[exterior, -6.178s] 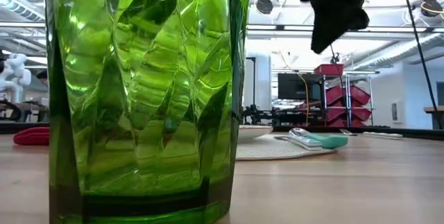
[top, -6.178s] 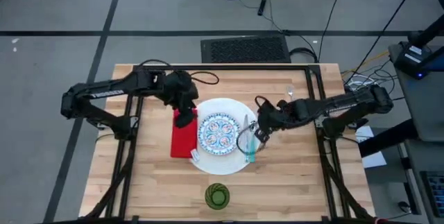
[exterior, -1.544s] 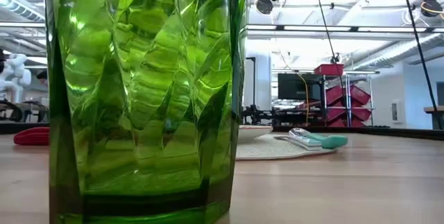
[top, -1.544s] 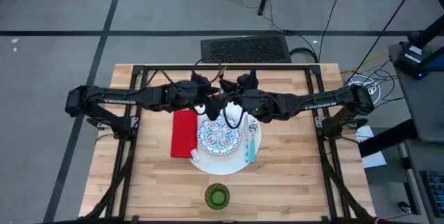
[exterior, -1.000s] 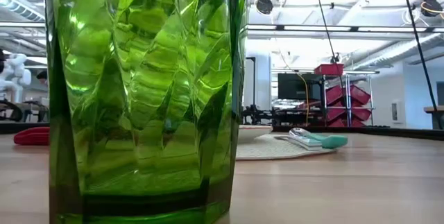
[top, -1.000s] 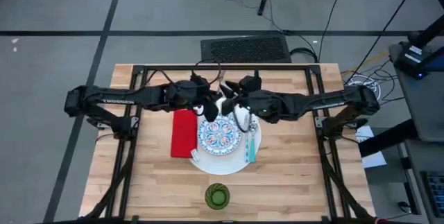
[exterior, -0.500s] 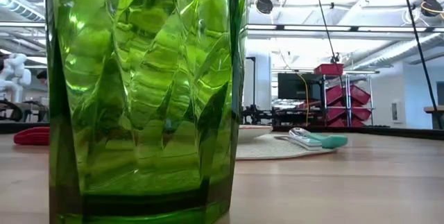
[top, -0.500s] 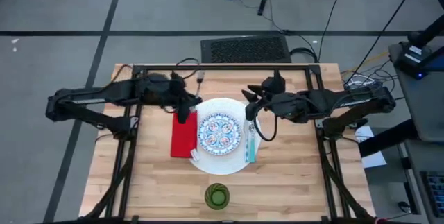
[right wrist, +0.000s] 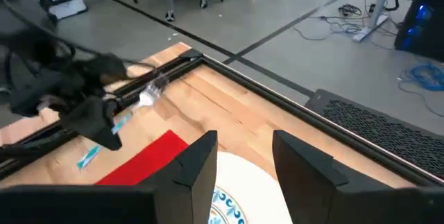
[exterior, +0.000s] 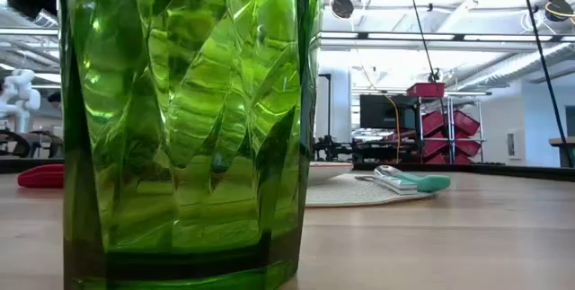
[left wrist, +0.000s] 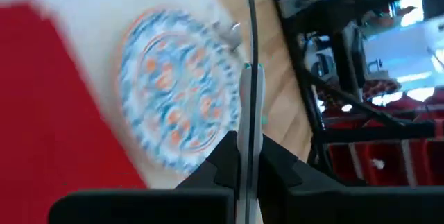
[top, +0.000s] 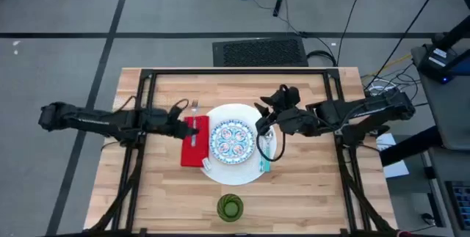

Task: Set table place
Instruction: Put the white fork on top of the red table napkin on the white tablemat

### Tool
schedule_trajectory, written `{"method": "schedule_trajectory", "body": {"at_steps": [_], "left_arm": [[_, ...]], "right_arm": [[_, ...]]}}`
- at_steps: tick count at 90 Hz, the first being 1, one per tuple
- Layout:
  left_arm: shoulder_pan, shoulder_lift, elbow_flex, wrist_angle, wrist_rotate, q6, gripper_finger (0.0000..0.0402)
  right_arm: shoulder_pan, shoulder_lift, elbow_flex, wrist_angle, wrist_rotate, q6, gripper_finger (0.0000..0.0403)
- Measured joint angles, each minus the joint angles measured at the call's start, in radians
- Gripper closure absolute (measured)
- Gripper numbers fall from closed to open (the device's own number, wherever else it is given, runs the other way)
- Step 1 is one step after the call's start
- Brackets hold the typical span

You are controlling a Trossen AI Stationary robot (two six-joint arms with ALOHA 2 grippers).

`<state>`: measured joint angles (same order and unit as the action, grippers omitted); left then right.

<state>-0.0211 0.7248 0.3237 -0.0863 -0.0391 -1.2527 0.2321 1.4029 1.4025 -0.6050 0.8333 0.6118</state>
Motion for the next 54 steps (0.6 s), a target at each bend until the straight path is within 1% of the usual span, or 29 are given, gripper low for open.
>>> {"method": "schedule_trajectory", "body": {"at_steps": [9,16,26,36,54], "left_arm": [[-0.009,-0.002,-0.088,0.079,-0.017,-0.077,0.0393],[-0.021,-0.002,-0.134,0.128,-0.023,-0.132,0.0391],[-0.049,-0.002,-0.162,0.088,-0.043,-0.159,0.0391],[-0.073,0.001,-0.192,0.089,-0.041,-0.206,0.0393],[-0.086,0.029,-0.212,0.085,-0.04,-0.217,0.0394]], "right_arm": [[0.0,-0.001,0.0,0.001,0.003,0.004,0.0277],[0.0,0.0,0.0,0.001,0.003,0.005,0.0277],[0.0,-0.001,0.0,0.001,0.003,0.005,0.0277],[-0.001,-0.001,0.0,0.001,0.005,0.005,0.0277],[-0.018,-0.001,0.0,0.001,0.007,0.005,0.0277]]}}
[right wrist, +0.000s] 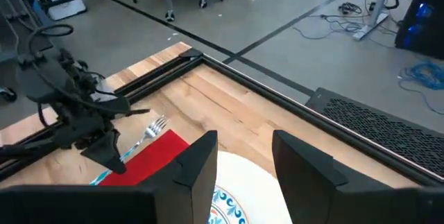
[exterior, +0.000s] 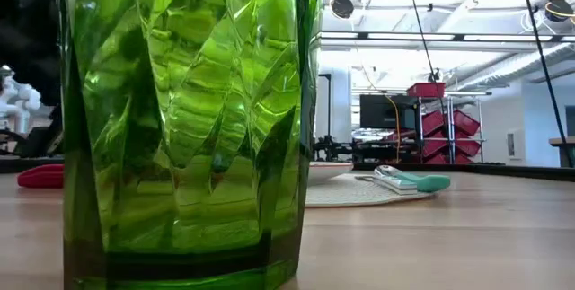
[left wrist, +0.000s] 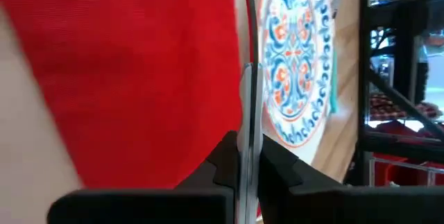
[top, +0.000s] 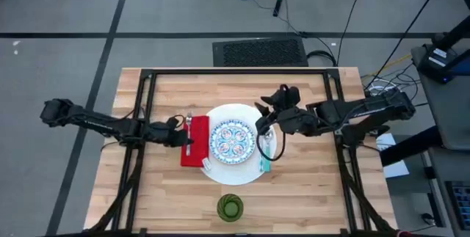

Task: Set table place
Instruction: Put the white fork on top of the red table napkin on the white tablemat

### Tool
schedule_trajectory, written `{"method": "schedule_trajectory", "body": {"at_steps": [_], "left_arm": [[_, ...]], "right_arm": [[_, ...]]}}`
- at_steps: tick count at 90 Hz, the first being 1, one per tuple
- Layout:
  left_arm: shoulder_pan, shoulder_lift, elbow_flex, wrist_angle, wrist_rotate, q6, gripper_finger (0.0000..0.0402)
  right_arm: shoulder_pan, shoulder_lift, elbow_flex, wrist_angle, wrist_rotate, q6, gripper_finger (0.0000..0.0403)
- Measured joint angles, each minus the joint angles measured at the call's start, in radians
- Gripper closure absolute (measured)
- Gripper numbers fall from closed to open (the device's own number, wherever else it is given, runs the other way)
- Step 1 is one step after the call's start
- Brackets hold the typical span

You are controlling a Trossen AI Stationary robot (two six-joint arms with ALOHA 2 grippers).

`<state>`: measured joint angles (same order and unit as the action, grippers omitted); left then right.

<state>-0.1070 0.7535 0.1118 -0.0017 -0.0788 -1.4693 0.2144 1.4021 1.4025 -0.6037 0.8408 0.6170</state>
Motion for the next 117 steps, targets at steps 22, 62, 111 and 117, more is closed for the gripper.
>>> {"method": "schedule_trajectory", "body": {"at_steps": [22,62,111,117], "left_arm": [[-0.001,0.086,-0.001,0.003,0.014,0.008,0.0394],[-0.007,0.226,-0.001,0.109,0.045,-0.067,0.0395],[-0.007,0.357,0.006,0.232,0.018,-0.1,0.0339],[-0.007,0.357,0.007,0.233,0.02,-0.096,0.0326]], "right_arm": [[-0.026,0.0,0.0,0.0,-0.001,0.0,0.0277],[-0.032,0.0,0.0,-0.001,-0.001,-0.004,0.0277],[-0.038,0.0,0.0,-0.009,-0.003,-0.001,0.0277],[-0.038,0.0,0.0,-0.009,-0.003,-0.001,0.0277]]}}
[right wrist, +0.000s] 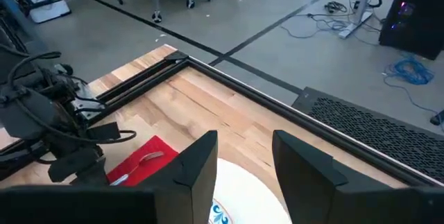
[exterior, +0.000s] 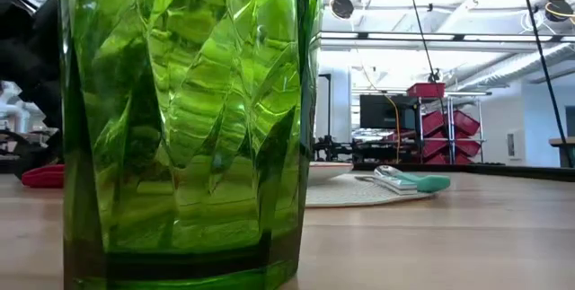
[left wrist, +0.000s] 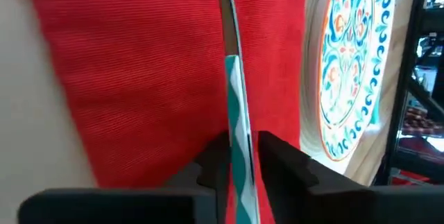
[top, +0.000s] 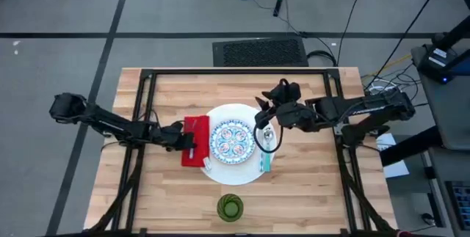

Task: Set table place
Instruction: Put the white fork on top of the red table napkin on the white tablemat, then adjust the fork on the red table napkin on the white tablemat

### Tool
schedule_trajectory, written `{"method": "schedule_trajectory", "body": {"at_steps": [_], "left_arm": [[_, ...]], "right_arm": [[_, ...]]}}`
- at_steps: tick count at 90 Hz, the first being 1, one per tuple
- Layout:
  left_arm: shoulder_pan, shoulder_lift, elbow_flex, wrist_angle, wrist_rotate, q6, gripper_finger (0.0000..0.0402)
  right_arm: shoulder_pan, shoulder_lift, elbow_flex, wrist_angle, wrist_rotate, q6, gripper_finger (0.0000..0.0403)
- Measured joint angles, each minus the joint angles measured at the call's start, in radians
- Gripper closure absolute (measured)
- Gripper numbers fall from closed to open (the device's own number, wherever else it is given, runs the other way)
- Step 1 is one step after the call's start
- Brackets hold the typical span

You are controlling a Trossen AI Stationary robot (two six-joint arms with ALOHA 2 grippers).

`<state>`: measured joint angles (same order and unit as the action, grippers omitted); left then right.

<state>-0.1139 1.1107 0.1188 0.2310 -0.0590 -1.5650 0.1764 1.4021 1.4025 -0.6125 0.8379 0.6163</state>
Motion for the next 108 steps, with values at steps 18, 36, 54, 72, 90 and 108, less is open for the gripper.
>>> {"method": "schedule_trajectory", "body": {"at_steps": [18,36,54,72,90,108], "left_arm": [[0.001,0.0,0.0,0.004,0.065,-0.024,0.0296],[0.0,-0.028,0.0,-0.003,0.097,-0.05,0.029],[0.001,-0.11,-0.002,-0.023,0.092,-0.053,0.029],[0.02,-0.209,-0.002,-0.128,0.027,-0.052,0.0291],[0.046,-0.304,0.031,-0.243,-0.023,-0.014,0.0291],[0.08,-0.364,0.187,-0.51,-0.026,0.134,0.0291]], "right_arm": [[0.0,0.0,0.0,0.0,-0.001,0.0,0.0277],[0.0,0.0,0.0,0.0,-0.004,0.0,0.0277],[0.0,0.0,0.0,-0.005,-0.006,0.0,0.0277],[0.0,0.0,0.0,-0.006,-0.006,0.0,0.0277],[0.0,0.0,0.0,-0.006,-0.006,0.0,0.0277],[0.0,0.0,0.0,-0.007,-0.006,0.0,0.0277]]}}
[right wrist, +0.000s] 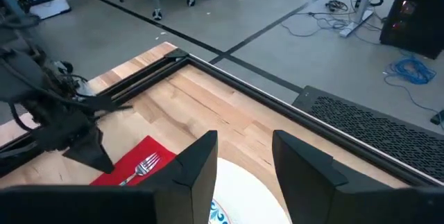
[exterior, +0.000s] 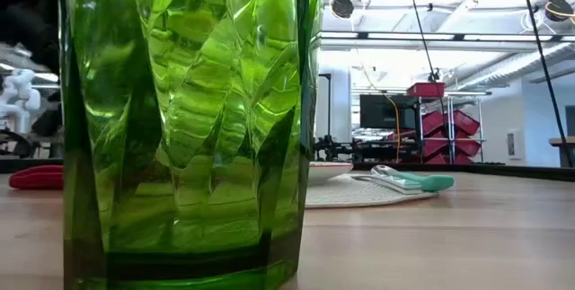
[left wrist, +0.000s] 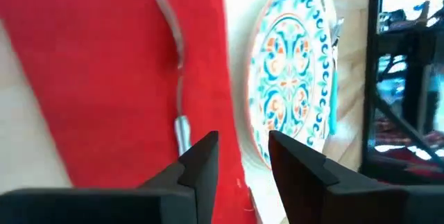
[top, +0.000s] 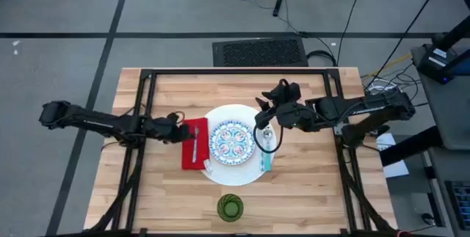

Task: Set table place
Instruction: Adjust the fork on the red table napkin on the white tablemat

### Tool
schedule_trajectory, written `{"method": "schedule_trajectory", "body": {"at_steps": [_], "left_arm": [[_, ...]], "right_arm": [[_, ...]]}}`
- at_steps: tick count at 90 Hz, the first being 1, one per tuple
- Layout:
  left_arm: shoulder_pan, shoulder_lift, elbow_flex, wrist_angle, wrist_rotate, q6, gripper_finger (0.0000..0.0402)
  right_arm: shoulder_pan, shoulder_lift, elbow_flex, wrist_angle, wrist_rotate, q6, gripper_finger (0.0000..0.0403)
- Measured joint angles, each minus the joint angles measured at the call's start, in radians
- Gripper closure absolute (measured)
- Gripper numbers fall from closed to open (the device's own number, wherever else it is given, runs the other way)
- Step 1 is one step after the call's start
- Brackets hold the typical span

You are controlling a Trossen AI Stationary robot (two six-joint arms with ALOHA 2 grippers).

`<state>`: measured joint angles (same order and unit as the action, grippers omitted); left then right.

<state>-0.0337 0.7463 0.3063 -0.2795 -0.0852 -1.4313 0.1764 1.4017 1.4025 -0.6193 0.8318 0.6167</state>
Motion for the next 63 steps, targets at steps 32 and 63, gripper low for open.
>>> {"method": "schedule_trajectory", "body": {"at_steps": [32,63], "left_arm": [[0.046,0.07,0.068,-0.188,-0.054,-0.026,0.0291],[0.105,0.21,0.036,0.037,-0.057,0.062,0.0291]], "right_arm": [[0.0,0.0,0.0,0.001,0.006,-0.017,0.0277],[0.0,0.0,0.0,0.012,0.006,-0.018,0.0277]]}}
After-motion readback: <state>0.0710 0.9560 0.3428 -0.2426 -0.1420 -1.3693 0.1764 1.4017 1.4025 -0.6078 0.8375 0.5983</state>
